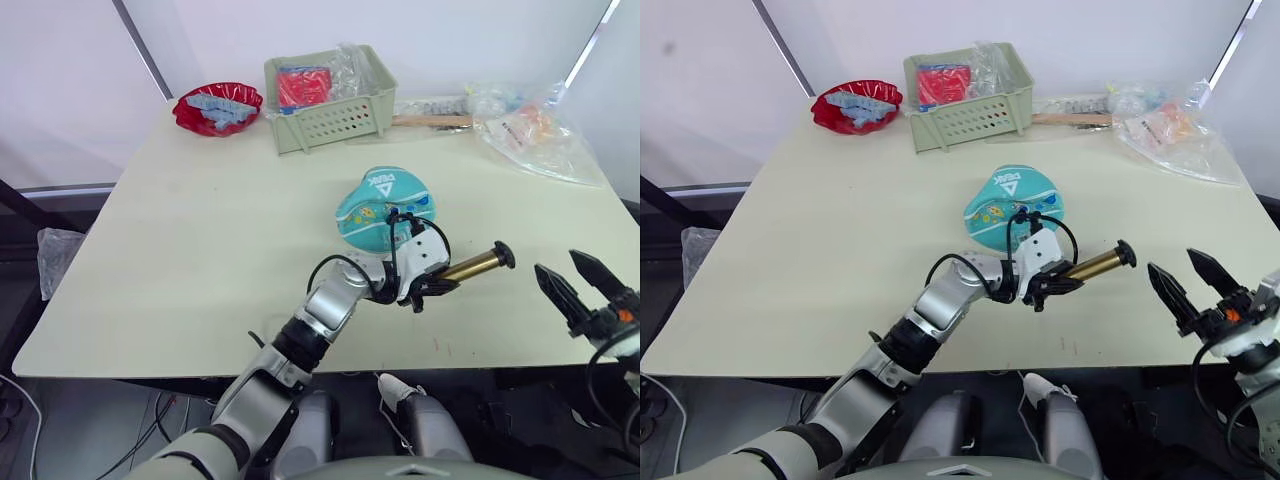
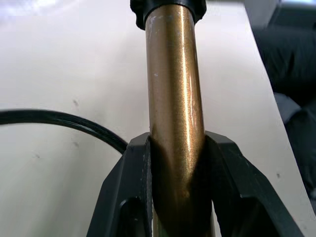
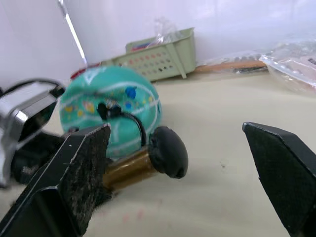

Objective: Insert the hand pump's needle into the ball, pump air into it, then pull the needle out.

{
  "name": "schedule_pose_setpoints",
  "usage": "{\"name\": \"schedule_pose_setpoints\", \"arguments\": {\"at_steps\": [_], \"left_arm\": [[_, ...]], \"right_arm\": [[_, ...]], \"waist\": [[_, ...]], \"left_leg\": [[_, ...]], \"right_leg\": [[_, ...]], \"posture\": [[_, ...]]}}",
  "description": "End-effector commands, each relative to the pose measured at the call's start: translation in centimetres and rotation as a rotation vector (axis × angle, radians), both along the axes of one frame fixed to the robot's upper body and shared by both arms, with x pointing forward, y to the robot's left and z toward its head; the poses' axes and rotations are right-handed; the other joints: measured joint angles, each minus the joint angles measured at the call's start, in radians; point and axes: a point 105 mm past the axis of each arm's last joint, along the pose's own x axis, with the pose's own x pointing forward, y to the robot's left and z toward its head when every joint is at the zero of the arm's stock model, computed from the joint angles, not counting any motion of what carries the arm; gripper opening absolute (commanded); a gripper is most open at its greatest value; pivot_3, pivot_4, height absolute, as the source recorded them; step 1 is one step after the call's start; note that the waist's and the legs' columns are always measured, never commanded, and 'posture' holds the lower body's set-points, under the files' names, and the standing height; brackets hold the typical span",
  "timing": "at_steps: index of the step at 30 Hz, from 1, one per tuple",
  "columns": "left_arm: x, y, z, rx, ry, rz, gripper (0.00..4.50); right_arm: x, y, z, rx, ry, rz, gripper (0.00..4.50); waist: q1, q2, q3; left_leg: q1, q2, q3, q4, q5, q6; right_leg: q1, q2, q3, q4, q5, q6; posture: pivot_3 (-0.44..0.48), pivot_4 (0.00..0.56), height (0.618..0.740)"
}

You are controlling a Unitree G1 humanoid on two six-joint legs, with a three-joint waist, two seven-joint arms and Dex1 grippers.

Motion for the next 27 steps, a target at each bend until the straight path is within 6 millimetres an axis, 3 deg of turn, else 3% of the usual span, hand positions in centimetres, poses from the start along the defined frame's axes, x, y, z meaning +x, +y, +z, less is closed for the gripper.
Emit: {"name": "schedule_pose_setpoints", "arguments": {"at_steps": [1,6,9,15,27], "left_arm": [[-0.1,0.1,3.2,-0.178,-0.063,-0.011,1.03],[-0.2,1.4,4.2,-0.346,-0.077,-0.016,1.03],[-0.4,1.9,4.3,-0.424,-0.069,-0.021,1.03],[-0.7,2.8,3.9,-0.518,-0.064,-0.034,1.03],[-1.3,5.2,2.2,-0.61,-0.183,-0.085,1.03]], "right_arm": [[0.4,1.7,2.2,0.063,-0.041,0.028,4.5],[1.3,4.3,4.0,0.099,-0.071,0.111,4.5],[1.9,4.9,4.9,0.145,-0.072,0.136,4.5],[2.5,6.0,5.1,0.214,-0.014,0.216,4.5],[2.5,8.9,5.3,0.146,0.023,0.378,4.5]], "waist": [[0.001,0.0,0.0],[-0.001,0.0,0.0],[0.001,0.0,0.0],[0.001,0.0,0.0],[0.0,-0.001,0.0]], "left_leg": [[0.0,0.0,0.0,0.0,0.0,0.0],[0.0,0.0,0.0,0.0,0.0,0.0],[-0.001,0.0,0.001,0.0,0.0,0.0],[-0.001,0.0,0.003,0.0,0.0,0.001],[-0.001,0.0,0.005,0.0,-0.001,0.001]], "right_leg": [[0.0,0.0,0.0,0.0,0.001,0.0],[0.0,0.0,0.0,0.0,0.001,0.001],[0.0,0.0,-0.001,0.0,0.001,0.001],[0.0,0.0,-0.001,0.0,0.002,0.001],[0.0,0.001,-0.001,-0.001,0.002,0.001]], "posture": [[0.0,0.15,0.738],[0.0,0.15,0.738],[0.0,0.15,0.738],[0.0,0.15,0.738],[0.0,0.15,0.738]]}}
